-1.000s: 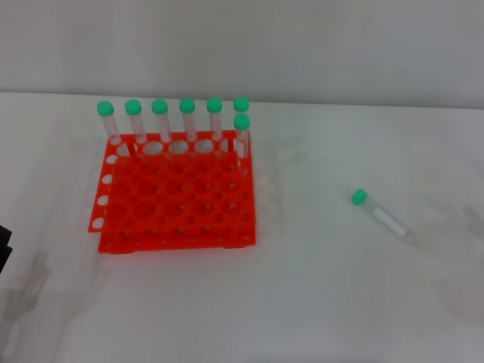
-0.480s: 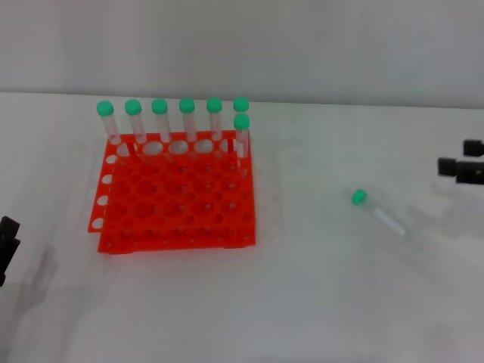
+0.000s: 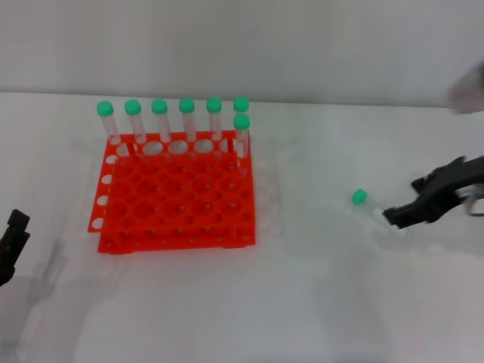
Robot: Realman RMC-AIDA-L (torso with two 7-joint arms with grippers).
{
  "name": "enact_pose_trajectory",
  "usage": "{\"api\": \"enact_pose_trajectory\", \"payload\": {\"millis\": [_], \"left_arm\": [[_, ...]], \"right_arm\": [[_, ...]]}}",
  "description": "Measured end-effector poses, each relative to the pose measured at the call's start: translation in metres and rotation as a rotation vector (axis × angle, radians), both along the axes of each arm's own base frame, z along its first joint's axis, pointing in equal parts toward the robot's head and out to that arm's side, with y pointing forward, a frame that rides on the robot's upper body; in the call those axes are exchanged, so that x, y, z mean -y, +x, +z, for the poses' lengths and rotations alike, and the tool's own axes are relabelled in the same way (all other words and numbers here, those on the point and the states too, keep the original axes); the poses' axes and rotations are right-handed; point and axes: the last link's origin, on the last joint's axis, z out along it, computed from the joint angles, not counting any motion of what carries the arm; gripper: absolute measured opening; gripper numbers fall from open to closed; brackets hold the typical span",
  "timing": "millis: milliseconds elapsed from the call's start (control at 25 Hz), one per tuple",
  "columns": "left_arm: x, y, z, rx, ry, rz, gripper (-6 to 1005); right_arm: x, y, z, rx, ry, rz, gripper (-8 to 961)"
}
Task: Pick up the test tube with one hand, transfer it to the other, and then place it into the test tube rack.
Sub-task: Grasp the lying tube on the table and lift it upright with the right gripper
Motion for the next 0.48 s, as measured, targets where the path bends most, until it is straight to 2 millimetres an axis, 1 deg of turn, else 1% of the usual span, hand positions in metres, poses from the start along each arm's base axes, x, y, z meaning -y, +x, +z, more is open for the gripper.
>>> {"api": "enact_pose_trajectory", "payload": {"millis": [80,160,360,480], "left_arm": [[-0.001,0.001,-0.001,0.0,-0.002,-0.002,876],[-0.001,0.001,-0.001,0.001,-0.002,-0.003,876],[-0.001,0.001,-0.001,0.001,-0.002,-0.003,876],[-0.001,0.001,0.0,0.001,-0.001,-0.006,875]], "right_arm": [[-0.003,-0.003,-0.016,0.052,-0.02,-0.008,666],[-0.007,-0.004,-0.028,0.096,-0.012,-0.018,659],[-0.015,-0.001,-0.031,0.154,0.017,-0.044,641],[-0.018,0.002,-0.035,0.198,0.006,-0.061,631]]}}
